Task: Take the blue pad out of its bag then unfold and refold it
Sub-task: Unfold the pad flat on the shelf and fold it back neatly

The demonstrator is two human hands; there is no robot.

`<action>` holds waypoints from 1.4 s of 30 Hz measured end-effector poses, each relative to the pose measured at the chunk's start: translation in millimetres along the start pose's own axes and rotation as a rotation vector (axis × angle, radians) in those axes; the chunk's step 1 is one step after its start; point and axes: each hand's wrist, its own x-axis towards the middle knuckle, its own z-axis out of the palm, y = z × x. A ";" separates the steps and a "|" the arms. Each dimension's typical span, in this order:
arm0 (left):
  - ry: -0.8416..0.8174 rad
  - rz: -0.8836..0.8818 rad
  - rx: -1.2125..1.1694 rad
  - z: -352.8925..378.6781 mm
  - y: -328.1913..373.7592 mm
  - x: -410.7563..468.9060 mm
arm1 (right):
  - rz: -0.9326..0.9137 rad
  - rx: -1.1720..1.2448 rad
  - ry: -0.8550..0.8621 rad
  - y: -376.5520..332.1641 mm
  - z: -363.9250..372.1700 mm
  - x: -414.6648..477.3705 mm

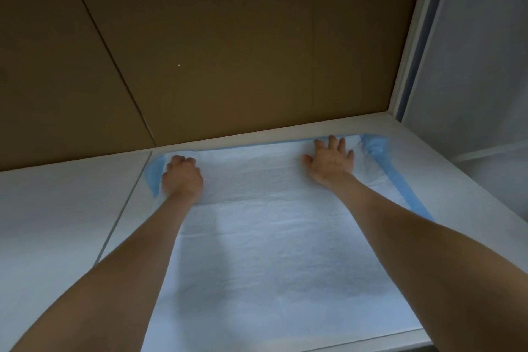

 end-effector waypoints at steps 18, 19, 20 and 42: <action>-0.148 -0.231 -0.192 -11.4 -21.0 9.0 | -0.068 0.030 -0.030 -60.7 17.1 -30.6; -0.153 -0.246 -0.227 -11.4 -21.1 12.6 | -0.061 0.026 -0.009 -61.7 18.6 -29.7; -0.163 -0.256 -0.255 -12.1 -21.2 15.6 | -0.056 0.023 0.010 -62.5 20.1 -29.0; -0.238 -0.322 -0.479 -12.8 -16.4 48.6 | -0.074 0.020 0.087 -60.6 25.4 -21.0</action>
